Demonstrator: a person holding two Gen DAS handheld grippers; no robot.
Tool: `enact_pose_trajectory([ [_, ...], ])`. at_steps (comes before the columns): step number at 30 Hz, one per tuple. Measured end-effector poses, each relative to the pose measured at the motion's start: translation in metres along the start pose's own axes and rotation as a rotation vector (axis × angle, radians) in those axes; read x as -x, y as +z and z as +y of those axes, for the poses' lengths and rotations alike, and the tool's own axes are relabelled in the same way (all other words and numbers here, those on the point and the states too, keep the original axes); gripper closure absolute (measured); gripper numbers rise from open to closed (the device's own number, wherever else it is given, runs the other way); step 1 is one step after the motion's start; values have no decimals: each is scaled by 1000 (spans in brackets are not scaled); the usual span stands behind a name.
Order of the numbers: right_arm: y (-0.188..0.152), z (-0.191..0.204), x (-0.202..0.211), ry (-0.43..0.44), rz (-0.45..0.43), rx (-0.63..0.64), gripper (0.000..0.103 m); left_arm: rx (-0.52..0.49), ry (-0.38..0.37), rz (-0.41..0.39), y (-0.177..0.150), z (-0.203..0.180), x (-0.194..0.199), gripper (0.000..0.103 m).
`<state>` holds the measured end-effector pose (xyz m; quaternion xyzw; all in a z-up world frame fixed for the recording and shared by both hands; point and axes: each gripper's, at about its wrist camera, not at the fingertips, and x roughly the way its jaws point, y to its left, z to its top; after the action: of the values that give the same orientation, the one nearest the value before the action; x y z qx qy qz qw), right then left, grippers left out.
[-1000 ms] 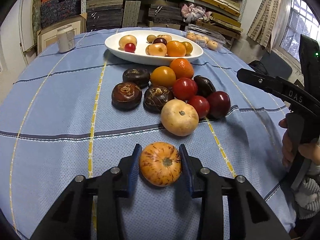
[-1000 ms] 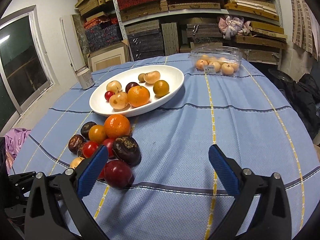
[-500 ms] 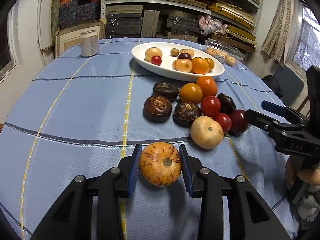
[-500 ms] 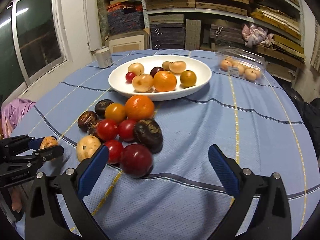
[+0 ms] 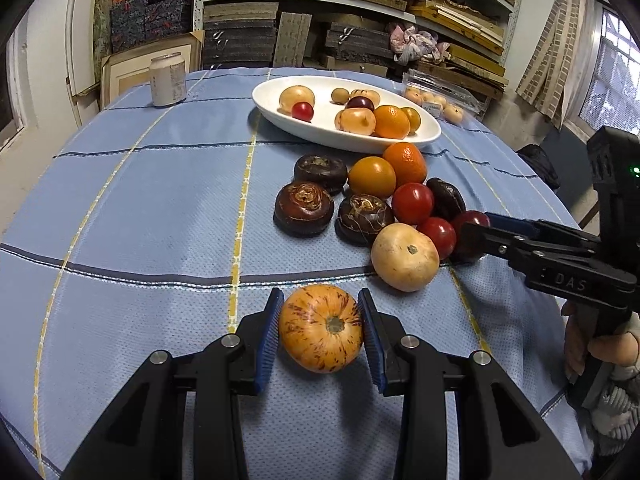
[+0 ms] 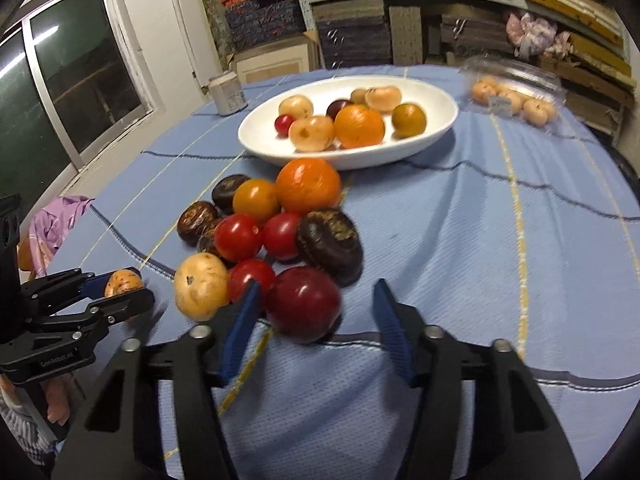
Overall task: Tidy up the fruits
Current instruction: 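Grasp the speckled orange fruit with the left tool while the right tool grasps the dark red apple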
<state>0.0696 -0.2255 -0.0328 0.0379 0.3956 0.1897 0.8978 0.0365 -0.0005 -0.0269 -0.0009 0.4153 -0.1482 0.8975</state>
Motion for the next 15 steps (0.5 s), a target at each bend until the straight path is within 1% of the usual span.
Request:
enact_pose_trajectory([
  [2, 0, -4, -2, 25, 2, -27, 55, -3, -2, 5, 0, -1, -1, 65],
  [7, 1, -5, -3, 38, 5, -46, 55, -1, -7, 16, 0, -2, -4, 65],
  [9, 1, -4, -2, 42, 2, -32, 64, 4, -9, 22, 0, -1, -5, 65],
  [15, 1, 5, 0, 6, -10, 14, 64, 12, -13, 31, 0, 1, -7, 65],
])
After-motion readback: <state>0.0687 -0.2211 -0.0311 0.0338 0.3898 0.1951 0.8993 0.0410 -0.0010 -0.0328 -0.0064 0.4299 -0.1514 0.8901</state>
